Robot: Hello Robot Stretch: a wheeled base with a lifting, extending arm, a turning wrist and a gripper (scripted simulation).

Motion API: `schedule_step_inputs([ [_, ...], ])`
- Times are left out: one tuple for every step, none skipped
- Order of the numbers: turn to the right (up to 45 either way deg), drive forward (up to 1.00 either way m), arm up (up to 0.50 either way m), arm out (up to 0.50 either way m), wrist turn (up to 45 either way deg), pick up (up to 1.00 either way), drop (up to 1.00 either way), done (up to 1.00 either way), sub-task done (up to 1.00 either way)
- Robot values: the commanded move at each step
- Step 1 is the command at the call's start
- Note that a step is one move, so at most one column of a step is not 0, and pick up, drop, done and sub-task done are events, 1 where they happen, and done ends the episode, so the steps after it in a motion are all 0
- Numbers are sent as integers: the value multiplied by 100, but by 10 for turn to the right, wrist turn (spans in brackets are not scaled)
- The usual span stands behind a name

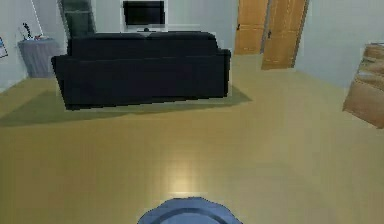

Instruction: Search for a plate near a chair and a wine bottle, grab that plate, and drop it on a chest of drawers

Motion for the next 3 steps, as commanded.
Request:
schedule_step_inputs([
  [450, 0, 0, 0, 0, 0, 0, 0, 0],
  [180, 0, 0, 0, 0, 0, 0, 0, 0],
  [0, 5, 0, 0, 0, 0, 0, 0, 0],
])
